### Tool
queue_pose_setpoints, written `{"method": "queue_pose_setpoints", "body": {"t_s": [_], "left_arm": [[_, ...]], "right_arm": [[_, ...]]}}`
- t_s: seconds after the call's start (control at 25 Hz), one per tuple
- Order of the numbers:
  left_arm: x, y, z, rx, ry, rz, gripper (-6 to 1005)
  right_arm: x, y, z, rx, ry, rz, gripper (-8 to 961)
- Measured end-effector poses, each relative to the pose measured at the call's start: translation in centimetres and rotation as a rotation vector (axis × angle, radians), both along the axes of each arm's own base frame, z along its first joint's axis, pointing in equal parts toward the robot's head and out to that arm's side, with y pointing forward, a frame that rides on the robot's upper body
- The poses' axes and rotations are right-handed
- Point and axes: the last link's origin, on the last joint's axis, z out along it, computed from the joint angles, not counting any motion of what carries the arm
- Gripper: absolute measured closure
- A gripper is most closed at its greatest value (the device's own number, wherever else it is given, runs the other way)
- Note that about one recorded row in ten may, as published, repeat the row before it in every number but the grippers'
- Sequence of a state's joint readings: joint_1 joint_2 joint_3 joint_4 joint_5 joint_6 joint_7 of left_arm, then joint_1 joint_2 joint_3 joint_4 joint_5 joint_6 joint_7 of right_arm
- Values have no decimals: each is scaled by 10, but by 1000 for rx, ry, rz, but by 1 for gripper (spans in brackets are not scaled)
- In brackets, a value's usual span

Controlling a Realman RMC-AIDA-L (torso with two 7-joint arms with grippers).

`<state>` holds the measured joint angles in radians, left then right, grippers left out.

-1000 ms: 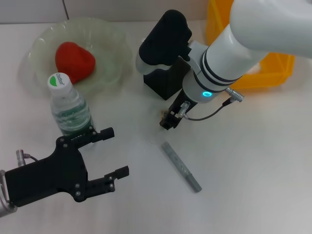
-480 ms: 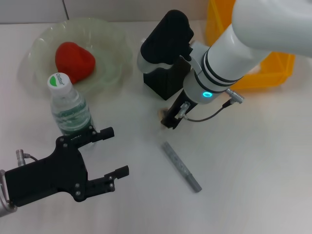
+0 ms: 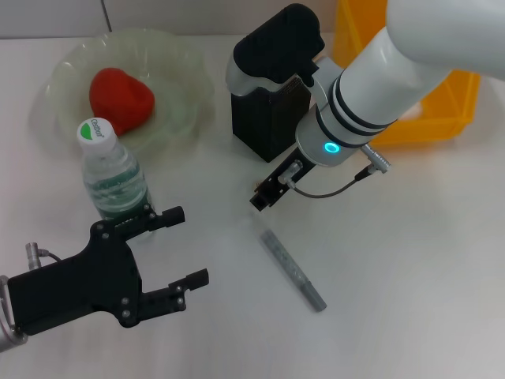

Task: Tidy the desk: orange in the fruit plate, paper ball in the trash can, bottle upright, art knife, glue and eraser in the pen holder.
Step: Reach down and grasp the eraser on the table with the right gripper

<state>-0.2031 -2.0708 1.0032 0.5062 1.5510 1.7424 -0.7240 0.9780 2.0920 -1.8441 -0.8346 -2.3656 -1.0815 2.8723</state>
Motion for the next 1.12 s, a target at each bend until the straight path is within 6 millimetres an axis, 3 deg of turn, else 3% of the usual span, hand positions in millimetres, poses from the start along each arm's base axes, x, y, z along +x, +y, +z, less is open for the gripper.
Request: {"method": "queue_pose_setpoints", "body": {"t_s": [1.12], "left_arm": [[2,3,0,1,1,-11,214]], "right_arm": [[-1,10,-4,58,37,-59,569]]}}
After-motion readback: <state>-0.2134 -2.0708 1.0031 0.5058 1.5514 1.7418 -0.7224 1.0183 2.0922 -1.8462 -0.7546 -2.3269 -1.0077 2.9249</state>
